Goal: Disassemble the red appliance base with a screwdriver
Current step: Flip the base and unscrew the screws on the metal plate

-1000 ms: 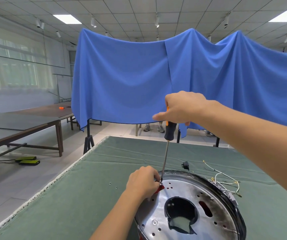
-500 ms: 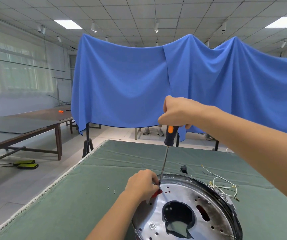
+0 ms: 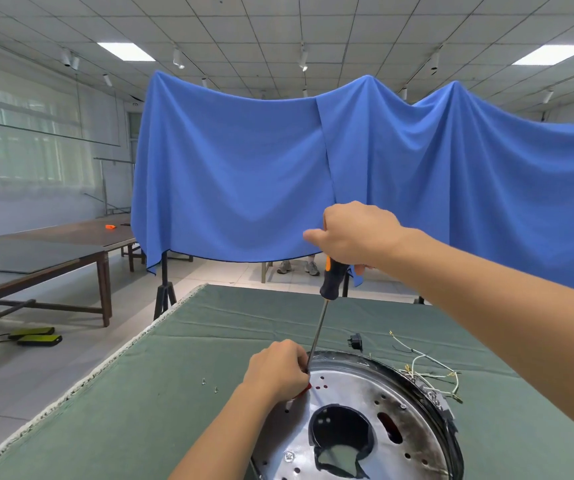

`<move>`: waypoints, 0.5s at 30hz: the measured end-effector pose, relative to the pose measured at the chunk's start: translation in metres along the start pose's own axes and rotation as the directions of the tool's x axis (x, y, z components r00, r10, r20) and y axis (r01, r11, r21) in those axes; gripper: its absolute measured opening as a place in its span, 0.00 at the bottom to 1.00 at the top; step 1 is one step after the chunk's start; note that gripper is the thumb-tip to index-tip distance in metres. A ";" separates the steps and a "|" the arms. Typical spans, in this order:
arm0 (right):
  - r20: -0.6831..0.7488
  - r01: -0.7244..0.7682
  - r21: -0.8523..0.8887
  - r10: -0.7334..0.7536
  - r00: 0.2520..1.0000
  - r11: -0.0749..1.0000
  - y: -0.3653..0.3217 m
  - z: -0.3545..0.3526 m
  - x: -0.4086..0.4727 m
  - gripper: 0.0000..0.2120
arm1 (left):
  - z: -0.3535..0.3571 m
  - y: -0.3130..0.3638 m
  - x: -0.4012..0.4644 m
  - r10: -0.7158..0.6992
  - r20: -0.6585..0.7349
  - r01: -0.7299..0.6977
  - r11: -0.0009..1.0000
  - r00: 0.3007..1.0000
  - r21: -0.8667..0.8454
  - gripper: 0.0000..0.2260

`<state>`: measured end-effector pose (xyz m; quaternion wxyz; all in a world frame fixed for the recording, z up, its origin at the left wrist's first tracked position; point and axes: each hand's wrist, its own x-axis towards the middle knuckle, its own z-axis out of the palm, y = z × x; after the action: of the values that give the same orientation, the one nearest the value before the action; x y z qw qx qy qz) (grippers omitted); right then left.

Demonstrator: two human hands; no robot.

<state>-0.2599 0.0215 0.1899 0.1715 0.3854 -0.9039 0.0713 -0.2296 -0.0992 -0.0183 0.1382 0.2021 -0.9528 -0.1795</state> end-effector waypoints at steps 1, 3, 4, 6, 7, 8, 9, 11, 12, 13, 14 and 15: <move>0.003 0.009 0.026 -0.009 1.000 1.000 0.001 0.001 0.001 0.08 | 0.000 0.000 -0.001 -0.002 -0.002 0.002 1.000 1.000 -0.003 0.09; 0.043 0.026 0.111 -0.031 0.999 0.993 0.002 -0.001 0.002 0.06 | 0.001 0.000 -0.002 -0.012 -0.004 0.012 1.000 1.000 -0.013 0.10; 0.061 0.022 0.136 -0.031 0.998 0.991 0.002 -0.003 0.001 0.09 | 0.001 0.000 -0.002 -0.019 -0.005 0.019 1.000 1.000 -0.016 0.10; 0.041 0.010 0.115 -0.015 0.999 0.993 0.002 -0.003 -0.001 0.10 | 0.001 0.000 -0.002 -0.029 -0.007 0.029 0.999 1.000 -0.025 0.10; 0.004 0.005 0.066 -0.005 1.000 0.998 0.002 0.000 -0.001 0.11 | 0.002 0.000 -0.002 -0.034 -0.008 0.033 0.999 0.999 -0.031 0.10; -0.030 0.000 0.015 0.001 1.000 1.000 0.002 0.002 -0.001 0.12 | 0.002 -0.001 -0.003 -0.038 -0.008 0.038 0.999 0.999 -0.036 0.11; -0.052 0.006 -0.010 -0.007 0.999 1.000 0.003 0.003 0.000 0.12 | 0.002 0.000 -0.003 -0.042 -0.009 0.041 0.998 0.999 -0.040 0.11; -0.021 0.027 0.056 -0.026 0.999 0.998 0.003 0.003 0.001 0.04 | 0.002 0.000 -0.004 -0.048 -0.011 0.048 0.998 0.999 -0.045 0.12; 0.017 0.029 0.118 -0.032 0.999 0.993 0.004 0.002 0.001 0.05 | 0.003 0.001 -0.005 -0.053 -0.012 0.052 0.998 0.999 -0.046 0.12; 0.053 0.023 0.169 -0.032 0.998 0.985 0.003 -0.001 0.000 0.09 | 0.003 0.001 -0.005 -0.056 -0.014 0.055 0.997 0.998 -0.046 0.12; 0.073 0.013 0.189 -0.027 0.997 0.982 0.003 -0.002 -0.002 0.11 | 0.003 0.001 -0.005 -0.058 -0.016 0.057 0.997 0.998 -0.045 0.11; 0.063 0.009 0.171 -0.020 0.998 0.985 0.002 -0.002 -0.003 0.12 | 0.003 0.001 -0.005 -0.059 -0.019 0.058 0.997 0.998 -0.043 0.11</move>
<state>-0.2589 0.0257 0.1906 0.1092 0.4073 -0.8966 0.1350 -0.2261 -0.0954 -0.0213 0.1468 0.2286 -0.9410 -0.2017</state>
